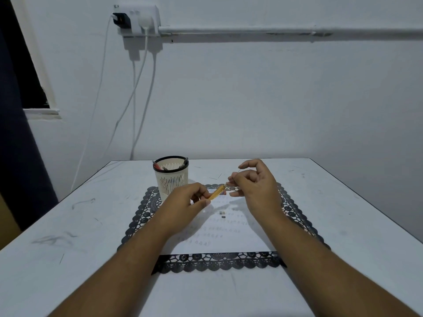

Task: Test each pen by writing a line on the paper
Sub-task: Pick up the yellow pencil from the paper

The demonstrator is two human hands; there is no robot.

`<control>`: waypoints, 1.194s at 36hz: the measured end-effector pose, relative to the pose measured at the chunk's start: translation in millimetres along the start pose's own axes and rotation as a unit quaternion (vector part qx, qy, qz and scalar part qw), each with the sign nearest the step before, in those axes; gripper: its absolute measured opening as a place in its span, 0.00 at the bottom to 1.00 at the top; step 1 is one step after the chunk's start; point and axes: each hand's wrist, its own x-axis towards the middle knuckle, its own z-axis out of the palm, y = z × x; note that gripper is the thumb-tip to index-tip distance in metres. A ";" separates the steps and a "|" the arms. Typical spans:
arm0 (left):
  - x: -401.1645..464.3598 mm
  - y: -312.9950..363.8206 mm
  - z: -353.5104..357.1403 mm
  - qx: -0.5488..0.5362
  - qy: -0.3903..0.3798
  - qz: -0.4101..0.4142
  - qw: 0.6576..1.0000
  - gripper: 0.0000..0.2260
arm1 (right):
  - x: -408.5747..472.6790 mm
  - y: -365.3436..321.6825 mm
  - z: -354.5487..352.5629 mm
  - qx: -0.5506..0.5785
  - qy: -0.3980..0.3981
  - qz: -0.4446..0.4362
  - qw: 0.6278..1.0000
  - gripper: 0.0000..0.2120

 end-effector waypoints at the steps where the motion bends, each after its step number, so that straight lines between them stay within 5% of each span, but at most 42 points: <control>1: -0.3 0.7 0.0 0.000 0.000 0.001 1.000 0.04 | -0.3 0.2 -0.3 -0.007 -0.002 0.000 1.000 0.08; 26: -0.9 1.8 1.9 -0.006 0.006 -0.007 1.000 0.04 | -4.3 0.5 -0.8 -0.087 -0.016 -0.012 0.996 0.06; 43: 0.6 -2.8 1.0 -0.018 0.015 -0.014 1.000 0.04 | 8.9 25.0 -11.4 -0.281 -0.045 -0.050 0.957 0.04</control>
